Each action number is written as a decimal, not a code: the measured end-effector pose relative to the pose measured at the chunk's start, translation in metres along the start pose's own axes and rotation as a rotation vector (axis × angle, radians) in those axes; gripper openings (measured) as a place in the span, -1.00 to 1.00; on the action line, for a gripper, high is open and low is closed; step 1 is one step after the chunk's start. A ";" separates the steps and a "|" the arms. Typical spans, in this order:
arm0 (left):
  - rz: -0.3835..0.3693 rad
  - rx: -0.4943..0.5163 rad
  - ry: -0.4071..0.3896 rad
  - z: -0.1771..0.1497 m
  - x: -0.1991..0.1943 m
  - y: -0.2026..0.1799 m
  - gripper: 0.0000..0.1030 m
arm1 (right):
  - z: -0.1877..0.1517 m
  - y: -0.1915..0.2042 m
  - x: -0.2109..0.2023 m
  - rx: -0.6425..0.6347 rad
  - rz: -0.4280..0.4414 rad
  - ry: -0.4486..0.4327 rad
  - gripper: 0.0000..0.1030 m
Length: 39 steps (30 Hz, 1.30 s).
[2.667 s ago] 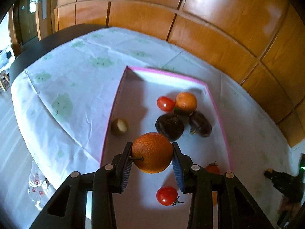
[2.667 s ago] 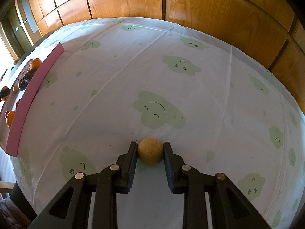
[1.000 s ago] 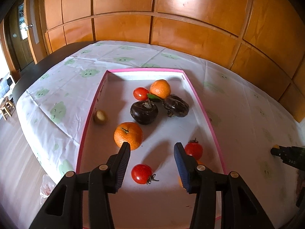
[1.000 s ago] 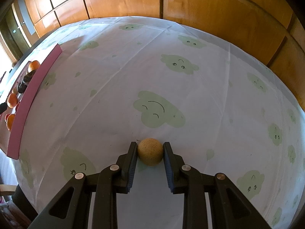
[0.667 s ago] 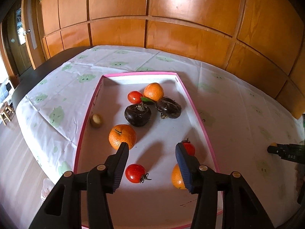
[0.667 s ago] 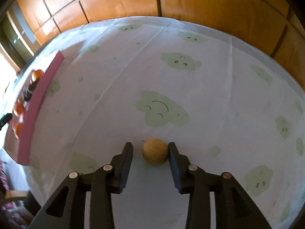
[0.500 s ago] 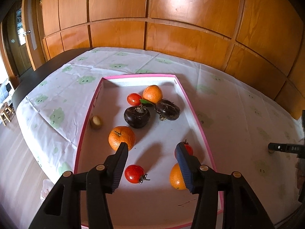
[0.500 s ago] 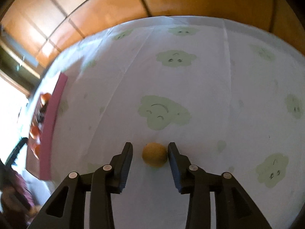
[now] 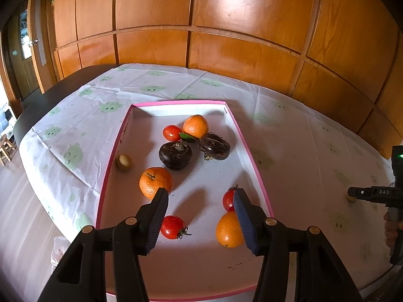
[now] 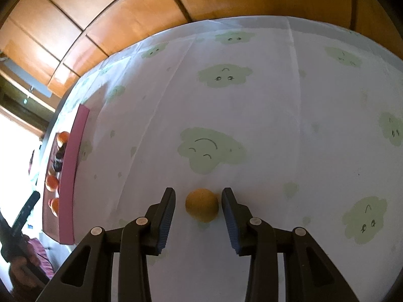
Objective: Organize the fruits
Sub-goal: 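Hold the yellow fruit closed in the right tool on the cloth, then carry the yellow fruit with the right tool into the tray and release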
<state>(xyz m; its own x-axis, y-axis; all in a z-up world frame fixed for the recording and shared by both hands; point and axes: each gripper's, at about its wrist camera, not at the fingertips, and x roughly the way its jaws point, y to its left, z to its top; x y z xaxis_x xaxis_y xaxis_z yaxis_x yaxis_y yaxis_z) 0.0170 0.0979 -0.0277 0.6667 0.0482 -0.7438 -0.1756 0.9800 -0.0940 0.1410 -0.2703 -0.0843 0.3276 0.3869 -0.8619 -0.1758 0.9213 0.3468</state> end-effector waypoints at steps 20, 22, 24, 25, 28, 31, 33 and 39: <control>-0.001 0.006 -0.012 -0.003 -0.011 0.003 0.15 | -0.016 0.032 0.005 -0.250 -0.227 -0.022 -0.48; -0.004 0.003 -0.010 -0.004 -0.012 0.005 0.16 | -0.017 0.034 0.006 -0.254 -0.235 -0.022 -0.48; -0.007 0.001 -0.007 -0.005 -0.012 0.006 0.16 | -0.016 0.036 0.007 -0.265 -0.243 -0.021 -0.48; -0.006 0.001 -0.004 -0.006 -0.011 0.006 0.16 | -0.017 0.039 0.008 -0.267 -0.247 -0.019 -0.48; -0.010 -0.006 -0.002 -0.007 -0.010 0.008 0.16 | -0.018 0.041 0.006 -0.273 -0.262 -0.008 -0.48; -0.012 -0.011 0.001 -0.008 -0.010 0.011 0.16 | -0.018 0.044 0.005 -0.273 -0.269 -0.001 -0.48; -0.011 -0.014 0.000 -0.008 -0.010 0.013 0.16 | -0.021 0.051 0.005 -0.279 -0.254 0.002 -0.48; -0.007 -0.023 -0.001 -0.009 -0.011 0.019 0.16 | -0.031 0.088 0.012 -0.319 -0.171 0.019 -0.48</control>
<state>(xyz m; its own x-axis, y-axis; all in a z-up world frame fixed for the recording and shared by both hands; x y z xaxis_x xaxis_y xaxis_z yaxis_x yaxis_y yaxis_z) 0.0002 0.1147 -0.0274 0.6689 0.0418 -0.7422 -0.1879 0.9755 -0.1144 0.1006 -0.1854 -0.0754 0.3610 0.2244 -0.9052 -0.4014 0.9135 0.0664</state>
